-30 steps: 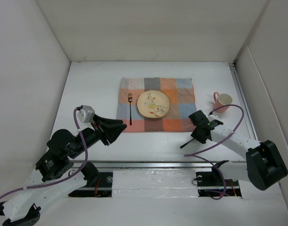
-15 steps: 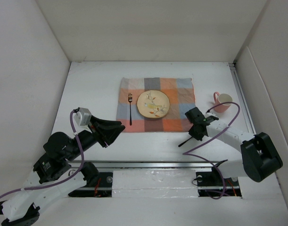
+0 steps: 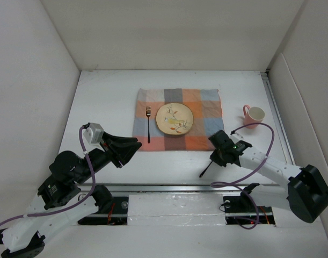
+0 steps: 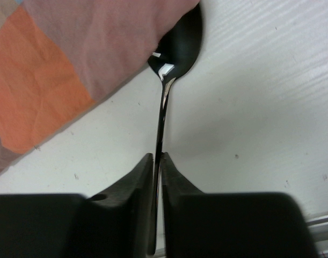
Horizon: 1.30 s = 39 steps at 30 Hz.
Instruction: Set the dinner table for one person
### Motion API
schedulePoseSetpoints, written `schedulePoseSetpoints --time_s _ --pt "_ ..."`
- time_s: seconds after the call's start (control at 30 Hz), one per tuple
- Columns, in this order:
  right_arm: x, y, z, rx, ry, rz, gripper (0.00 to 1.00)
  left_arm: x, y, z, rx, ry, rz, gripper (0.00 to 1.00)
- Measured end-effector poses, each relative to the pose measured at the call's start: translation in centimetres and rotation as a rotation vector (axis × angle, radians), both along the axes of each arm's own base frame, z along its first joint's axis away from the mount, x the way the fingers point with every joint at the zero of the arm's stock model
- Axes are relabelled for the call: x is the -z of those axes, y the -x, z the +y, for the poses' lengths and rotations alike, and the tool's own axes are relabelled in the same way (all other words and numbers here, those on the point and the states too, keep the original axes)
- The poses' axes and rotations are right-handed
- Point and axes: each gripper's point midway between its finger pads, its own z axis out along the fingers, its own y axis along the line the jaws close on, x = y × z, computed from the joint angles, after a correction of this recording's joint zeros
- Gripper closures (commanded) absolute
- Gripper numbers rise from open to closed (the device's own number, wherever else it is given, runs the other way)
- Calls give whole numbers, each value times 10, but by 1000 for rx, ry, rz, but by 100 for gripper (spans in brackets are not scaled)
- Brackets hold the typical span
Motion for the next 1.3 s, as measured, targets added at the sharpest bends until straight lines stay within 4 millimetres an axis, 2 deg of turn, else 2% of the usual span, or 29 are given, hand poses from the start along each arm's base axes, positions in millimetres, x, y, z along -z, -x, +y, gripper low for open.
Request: schedulePoseSetpoints --time_s 0.1,0.3,0.4,0.43,0.5,0.57,0.7,0.8,0.9,0.97,1.0,1.03,1.13,1.23,1.3 --pt "1 1 0 1 -1 2 70 0 0 0 0 0 0 73" --pt "15 0 0 -9 50 61 68 2 -2 -2 0 -8 6 73" --pt "13 -6 2 -13 57 59 68 2 -2 -2 0 -9 7 73" --pt "13 -7 3 -16 61 59 78 2 -2 -2 0 -9 7 73" --pt "14 -9 3 -20 72 62 90 2 -2 -2 0 -9 7 73" --pt "14 -11 4 -23 80 67 97 2 -2 -2 0 -9 7 73" --pt "13 -13 6 -15 75 68 100 2 -2 -2 -1 -9 7 73" --pt "5 -4 9 -12 51 48 100 2 -2 -2 -3 -9 6 73" --pt "-17 9 13 -10 10 -1 100 2 -2 -2 -4 -11 5 73" --pt "-41 16 14 -11 -39 -62 100 2 -3 -2 -5 -11 4 73" --pt "-42 21 8 6 -22 -55 100 2 -3 -2 -5 -11 4 73" --pt "-72 18 15 -10 -96 -142 100 2 -3 -2 -6 -11 4 73" --pt "-115 12 13 -5 -137 -259 100 2 -4 -1 -12 -11 6 73" --pt "-149 -3 11 -51 -97 -355 100 4 -5 -2 -15 -16 10 73" --pt "-161 -16 14 -132 -40 -391 100 5 -7 -3 -19 -22 15 73"
